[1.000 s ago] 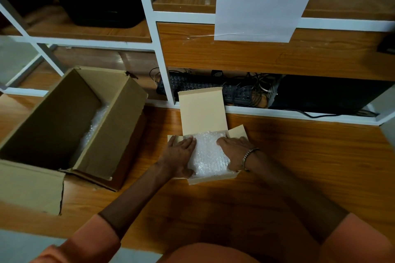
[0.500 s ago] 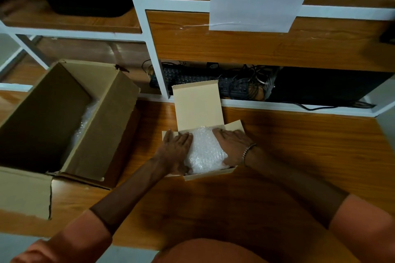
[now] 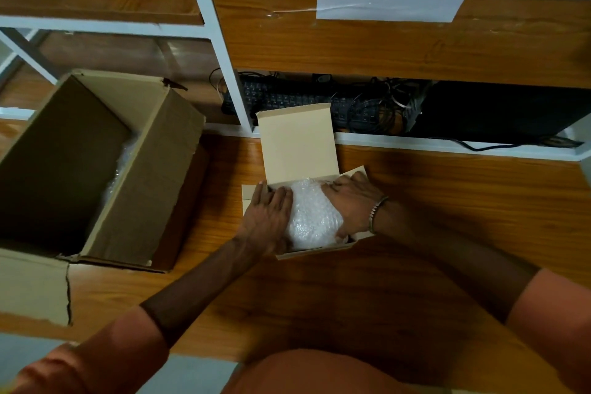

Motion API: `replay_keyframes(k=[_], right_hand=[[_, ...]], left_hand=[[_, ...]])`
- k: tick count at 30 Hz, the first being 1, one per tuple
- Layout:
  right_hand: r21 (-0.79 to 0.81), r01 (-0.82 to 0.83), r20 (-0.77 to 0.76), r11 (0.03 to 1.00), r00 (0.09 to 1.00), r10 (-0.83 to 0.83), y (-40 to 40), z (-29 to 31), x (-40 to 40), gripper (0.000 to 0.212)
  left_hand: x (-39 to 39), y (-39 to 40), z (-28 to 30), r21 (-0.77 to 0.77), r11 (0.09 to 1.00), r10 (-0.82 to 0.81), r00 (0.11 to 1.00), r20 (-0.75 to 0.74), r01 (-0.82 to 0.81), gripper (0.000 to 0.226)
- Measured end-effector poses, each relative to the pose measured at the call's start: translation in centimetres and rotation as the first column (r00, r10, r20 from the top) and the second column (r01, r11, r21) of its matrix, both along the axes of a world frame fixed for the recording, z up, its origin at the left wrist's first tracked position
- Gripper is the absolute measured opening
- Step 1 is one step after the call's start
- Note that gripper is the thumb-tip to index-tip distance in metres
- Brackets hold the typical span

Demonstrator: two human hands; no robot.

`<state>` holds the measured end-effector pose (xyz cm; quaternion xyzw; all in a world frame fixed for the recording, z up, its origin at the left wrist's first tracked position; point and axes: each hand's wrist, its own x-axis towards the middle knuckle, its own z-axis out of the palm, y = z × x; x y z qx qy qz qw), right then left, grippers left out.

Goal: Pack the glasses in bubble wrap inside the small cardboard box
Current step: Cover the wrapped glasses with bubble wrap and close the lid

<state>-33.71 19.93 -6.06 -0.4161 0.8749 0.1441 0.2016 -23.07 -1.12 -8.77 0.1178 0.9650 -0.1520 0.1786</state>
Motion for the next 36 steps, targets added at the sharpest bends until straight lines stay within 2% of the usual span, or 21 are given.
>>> replay_keyframes(k=[4, 10, 16, 20, 27, 31, 33, 36], right_hand=[[-0.035, 0.005, -0.012, 0.999, 1.000, -0.006, 0.2, -0.3, -0.3, 0.126], [-0.056, 0.037, -0.147, 0.998, 0.988, -0.045, 0.2, -2.0, 1.6, 0.118], [-0.083, 0.063, -0.167, 0.995, 0.983, -0.077, 0.5, -2.8, 2.3, 0.108], [-0.119, 0.068, -0.163, 0.991, 0.983, -0.087, 0.3, -2.9, 2.5, 0.103], [-0.140, 0.119, -0.060, 0.983, 0.990, -0.128, 0.1, -0.9, 2.8, 0.116], [-0.131, 0.156, -0.010, 0.979, 0.987, -0.159, 0.4, -0.2, 2.8, 0.117], [-0.161, 0.178, -0.019, 0.971, 0.983, -0.183, 0.8, -0.2, 3.2, 0.113], [-0.315, 0.308, 0.012, 0.897, 0.947, -0.321, 2.1, 0.0, 3.9, 0.112]], left_hand=[[0.4, 0.2, -0.4, 0.054, 0.998, 0.033, 0.999, -0.009, -0.033, 0.122], [0.4, 0.2, -1.0, 0.099, 0.992, 0.073, 0.997, 0.000, -0.073, 0.126], [0.6, 0.4, -1.2, 0.108, 0.989, 0.106, 0.994, -0.027, -0.103, 0.127], [0.4, 0.4, -1.3, 0.108, 0.988, 0.115, 0.993, -0.026, -0.112, 0.126], [0.2, 0.8, 0.2, 0.105, 0.988, 0.112, 0.994, -0.005, -0.111, 0.125], [0.3, -0.4, 1.1, 0.237, 0.964, 0.120, 0.992, 0.026, -0.122, 0.122], [1.3, -1.1, 1.6, 0.298, 0.945, 0.150, 0.988, -0.030, -0.135, 0.108], [3.6, -2.4, 1.9, 0.456, 0.863, 0.323, 0.933, -0.160, -0.220, 0.094]])
